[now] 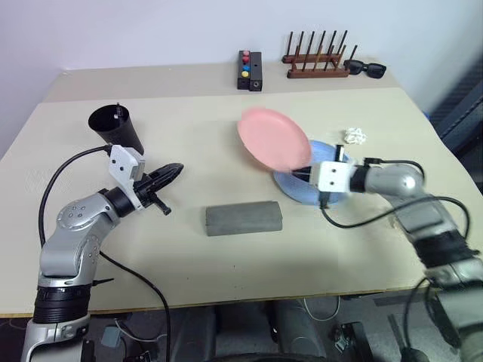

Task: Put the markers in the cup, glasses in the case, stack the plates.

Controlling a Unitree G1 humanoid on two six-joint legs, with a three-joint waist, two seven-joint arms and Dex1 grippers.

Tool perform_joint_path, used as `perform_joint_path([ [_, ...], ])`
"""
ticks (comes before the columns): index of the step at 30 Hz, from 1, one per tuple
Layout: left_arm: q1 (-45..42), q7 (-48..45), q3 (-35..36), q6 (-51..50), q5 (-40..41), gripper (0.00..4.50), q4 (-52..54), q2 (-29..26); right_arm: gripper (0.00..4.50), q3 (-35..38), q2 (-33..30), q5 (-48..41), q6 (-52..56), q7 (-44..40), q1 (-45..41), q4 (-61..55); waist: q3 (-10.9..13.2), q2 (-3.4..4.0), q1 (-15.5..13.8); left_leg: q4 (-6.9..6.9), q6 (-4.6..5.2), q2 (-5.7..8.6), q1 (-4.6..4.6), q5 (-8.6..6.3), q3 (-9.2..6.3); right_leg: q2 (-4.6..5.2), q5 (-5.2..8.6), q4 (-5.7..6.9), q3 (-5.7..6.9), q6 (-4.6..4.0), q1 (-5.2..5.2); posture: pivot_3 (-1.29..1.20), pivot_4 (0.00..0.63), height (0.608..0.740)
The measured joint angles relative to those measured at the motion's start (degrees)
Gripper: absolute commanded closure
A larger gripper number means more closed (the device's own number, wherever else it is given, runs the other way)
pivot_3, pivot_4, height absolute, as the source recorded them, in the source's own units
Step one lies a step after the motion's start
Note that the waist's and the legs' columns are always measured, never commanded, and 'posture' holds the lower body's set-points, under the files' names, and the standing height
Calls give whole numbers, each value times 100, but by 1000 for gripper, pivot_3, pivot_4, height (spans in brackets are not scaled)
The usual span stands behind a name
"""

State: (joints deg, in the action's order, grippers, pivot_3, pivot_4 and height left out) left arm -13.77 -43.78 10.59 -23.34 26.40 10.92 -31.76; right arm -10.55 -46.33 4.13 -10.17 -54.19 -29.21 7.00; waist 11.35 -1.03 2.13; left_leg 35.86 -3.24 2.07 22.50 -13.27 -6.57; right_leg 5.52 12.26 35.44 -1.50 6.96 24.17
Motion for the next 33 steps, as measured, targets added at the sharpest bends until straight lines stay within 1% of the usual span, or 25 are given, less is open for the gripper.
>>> perform_joint_path([
  [3,-65,-21,-121,-4,19,4500,15,61,4476,295,-289,-103,479,-86,357,-553,0,0,49,5,1,-5,-8,0,5,-2,9,3,0,-17,-5,0,150,739],
  [6,-132,-51,-220,-3,23,4500,-2,84,4476,509,-479,-126,753,-97,700,-890,0,0,13,8,1,-5,-6,-1,5,-2,9,3,0,-17,-8,0,150,739],
  [11,-182,-109,-293,-2,24,4500,-20,100,4476,612,-624,-149,1066,-144,1035,-1093,0,0,-13,18,1,-1,-2,-1,6,3,9,-6,0,-18,-14,0,150,739],
  [14,-184,-116,-310,-1,24,4500,-32,140,3694,672,-693,-273,1325,-280,1087,-1289,0,0,-11,17,2,-1,-3,-1,5,2,9,-6,0,-19,-14,0,150,739],
  [17,-184,-119,-311,0,24,4500,-33,146,2305,693,-729,-333,1534,-366,1124,-1415,0,0,-13,18,2,-1,-3,-1,5,3,10,-7,0,-19,-16,0,150,739],
  [20,-185,-123,-311,2,24,4500,-46,152,721,773,-729,-463,1685,-400,1123,-1483,0,0,-20,17,2,-1,-3,-1,5,3,10,-8,0,-19,-16,0,150,739],
  [21,-187,-123,-311,4,23,4500,-69,155,275,838,-729,-535,1739,-407,1127,-1508,0,0,-23,17,2,-1,-3,-1,5,3,10,-8,0,-19,-16,0,150,739],
  [24,-186,-124,-311,4,23,4500,-85,167,275,1024,-724,-740,1868,-408,1127,-1573,0,0,-33,18,2,-1,-3,-1,5,3,10,-9,0,-19,-18,0,150,739],
  [27,-201,-125,-312,7,23,4500,-111,188,275,1132,-567,-867,1960,-215,931,-1466,0,0,-34,19,2,-1,-4,-1,6,3,10,-9,0,-19,-18,0,150,739],
  [30,-224,-121,-328,7,24,4500,-108,230,275,1169,-159,-716,1957,429,333,-630,-1,-2,-16,21,2,-1,-5,-1,6,3,9,-12,0,-21,-21,0,150,739],
  [32,-226,-116,-327,6,29,4500,-105,246,275,1120,118,-412,1937,1004,-155,290,-2,-4,-16,21,2,0,-5,-1,6,3,9,-12,1,-22,-22,0,150,739],
  [33,-230,-117,-334,6,33,4500,-98,253,275,1120,173,-318,1940,1191,-269,570,-2,-3,-20,19,2,1,-5,-1,6,3,9,-13,0,-22,-21,0,150,739],
])
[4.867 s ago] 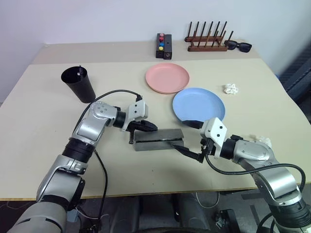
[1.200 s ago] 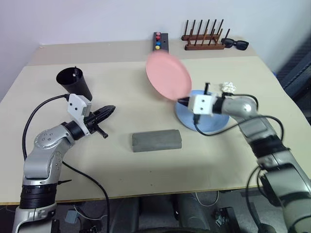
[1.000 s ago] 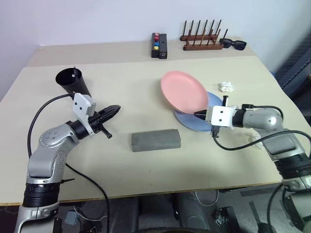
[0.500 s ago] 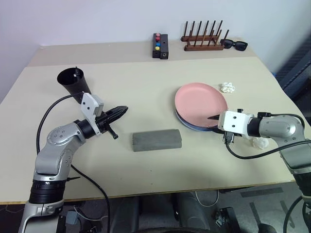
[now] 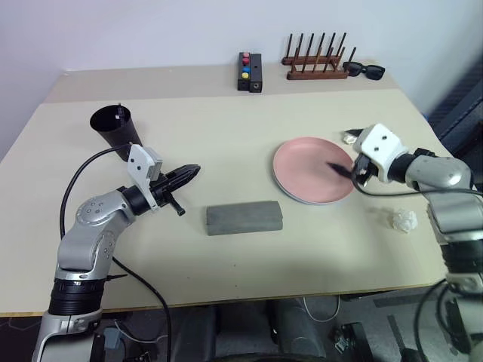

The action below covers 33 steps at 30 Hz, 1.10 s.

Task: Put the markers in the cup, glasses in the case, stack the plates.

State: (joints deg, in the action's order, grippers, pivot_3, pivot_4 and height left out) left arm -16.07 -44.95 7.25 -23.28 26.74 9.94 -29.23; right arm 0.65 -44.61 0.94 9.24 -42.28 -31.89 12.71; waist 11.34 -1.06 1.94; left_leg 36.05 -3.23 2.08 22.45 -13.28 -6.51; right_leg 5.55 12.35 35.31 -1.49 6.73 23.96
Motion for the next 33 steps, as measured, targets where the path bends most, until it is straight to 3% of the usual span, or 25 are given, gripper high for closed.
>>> perform_joint_path([
  [5,14,16,10,-19,9,4500,132,13,275,18,861,319,-180,1580,-1436,2863,2,3,46,-7,0,0,1,0,0,0,-1,-4,-1,0,2,0,150,739],
  [9,43,51,27,-54,38,4500,260,26,275,115,1076,324,-588,2293,-2257,4549,3,4,52,-19,0,0,1,0,-1,-1,-6,-10,0,10,4,0,150,739],
  [14,207,160,29,-121,143,4500,464,50,275,357,1245,244,-827,2670,-2831,5716,3,4,63,-18,0,0,1,0,-1,-1,-11,-10,-1,19,3,0,150,739],
  [20,314,265,38,-152,158,4500,571,53,275,625,1427,92,-800,2678,-2946,6205,3,5,66,-17,1,0,1,0,-1,-3,-11,-9,-1,20,3,0,150,739],
  [23,367,284,58,-182,251,4500,663,53,1139,708,1434,52,-754,2703,-2982,6298,3,6,69,-18,0,0,0,0,-1,-3,-11,-9,-1,20,3,0,150,739],
  [29,426,284,66,-275,399,4500,788,0,4247,768,1436,54,-734,2722,-3056,6313,3,7,70,-18,1,0,0,0,-1,-3,-11,-9,-1,19,3,0,150,739],
  [33,441,285,66,-277,401,4500,789,-7,4426,784,1437,55,-736,2710,-3056,6313,3,7,70,-17,0,0,0,0,-1,-3,-11,-9,-1,19,3,0,150,739],
])
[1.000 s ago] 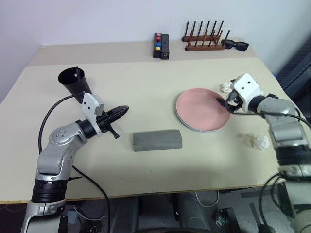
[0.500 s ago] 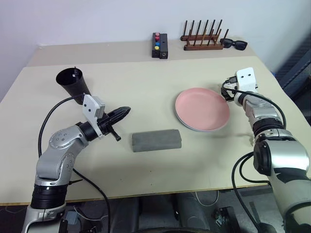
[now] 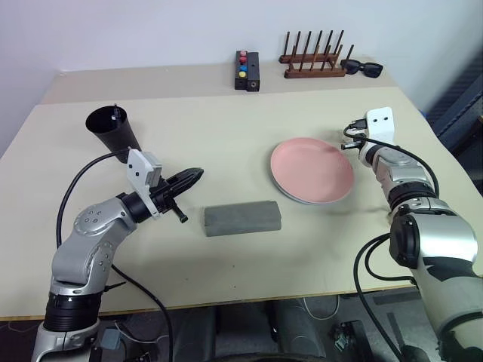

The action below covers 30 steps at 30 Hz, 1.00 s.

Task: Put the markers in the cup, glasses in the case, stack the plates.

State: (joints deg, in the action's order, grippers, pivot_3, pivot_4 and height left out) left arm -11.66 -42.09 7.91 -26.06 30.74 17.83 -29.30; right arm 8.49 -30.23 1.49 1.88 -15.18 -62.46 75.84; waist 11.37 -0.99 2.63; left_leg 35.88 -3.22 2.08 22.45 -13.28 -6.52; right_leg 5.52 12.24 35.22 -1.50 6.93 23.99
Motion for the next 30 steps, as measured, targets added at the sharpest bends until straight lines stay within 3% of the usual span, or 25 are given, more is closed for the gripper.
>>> perform_joint_path([
  [13,-16,-5,-36,-10,1,4500,0,1,4426,32,-71,-12,-229,-164,122,-193,0,0,-1,0,0,0,0,0,0,0,0,0,0,1,0,0,150,739],
  [16,-32,-8,-43,-64,9,4500,1,1,3545,32,-263,-75,-250,-564,457,-684,0,0,-22,2,0,2,2,0,-1,1,0,-2,0,1,-2,0,150,739],
  [19,-69,-17,-76,-125,35,4500,6,10,2049,50,-528,-239,-15,-1018,1139,-1742,0,1,-25,2,0,2,1,0,-3,1,1,-4,0,2,-5,0,150,739],
  [22,-154,-57,-183,-172,52,4500,19,22,566,252,-908,-589,732,-1483,2549,-3864,-1,6,-79,4,7,3,2,-4,-8,1,4,1,2,10,-8,0,150,739],
  [25,-252,-167,-294,-216,65,4500,-15,26,566,590,-1246,-1030,1629,-1862,3875,-5834,-2,16,-73,9,8,2,-2,-5,-5,1,5,1,1,9,-12,0,150,739],
  [30,-508,-536,-609,-238,109,4500,-152,8,566,1376,-1683,-1550,2529,-2315,5481,-7636,-4,17,-50,22,12,0,-17,-7,-4,1,27,-3,2,0,-37,0,150,739],
])
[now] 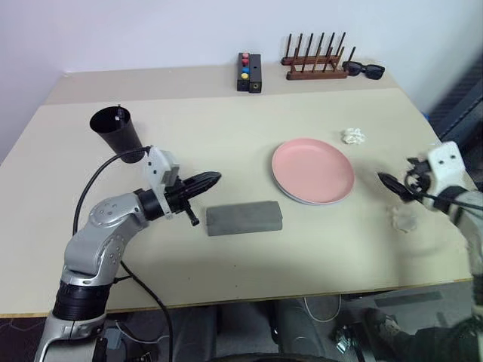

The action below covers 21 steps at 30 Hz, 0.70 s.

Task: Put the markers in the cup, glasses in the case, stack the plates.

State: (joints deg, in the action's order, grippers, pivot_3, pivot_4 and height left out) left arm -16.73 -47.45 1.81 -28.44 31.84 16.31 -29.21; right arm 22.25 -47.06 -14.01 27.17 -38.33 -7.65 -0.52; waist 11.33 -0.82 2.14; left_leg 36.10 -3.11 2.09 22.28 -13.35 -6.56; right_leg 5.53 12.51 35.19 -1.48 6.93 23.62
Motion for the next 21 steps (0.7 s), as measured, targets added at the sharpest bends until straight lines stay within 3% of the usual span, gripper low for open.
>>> perform_joint_path([
  [6,-305,-277,-266,13,-5,4500,-248,33,566,386,16,-307,464,-247,1325,-747,0,0,-19,3,1,0,0,-1,2,2,0,-5,-1,0,-4,0,150,739],
  [13,-336,-340,-316,24,-15,4500,-304,81,566,316,67,-178,549,9,1547,-823,0,0,-35,4,1,0,1,-1,1,2,2,-6,0,0,-3,0,150,739],
  [21,-334,-324,-318,30,-62,4500,-323,124,4452,162,54,17,632,128,1540,-809,0,0,-157,6,1,1,5,-1,1,3,2,-11,0,-1,-3,0,150,739],
])
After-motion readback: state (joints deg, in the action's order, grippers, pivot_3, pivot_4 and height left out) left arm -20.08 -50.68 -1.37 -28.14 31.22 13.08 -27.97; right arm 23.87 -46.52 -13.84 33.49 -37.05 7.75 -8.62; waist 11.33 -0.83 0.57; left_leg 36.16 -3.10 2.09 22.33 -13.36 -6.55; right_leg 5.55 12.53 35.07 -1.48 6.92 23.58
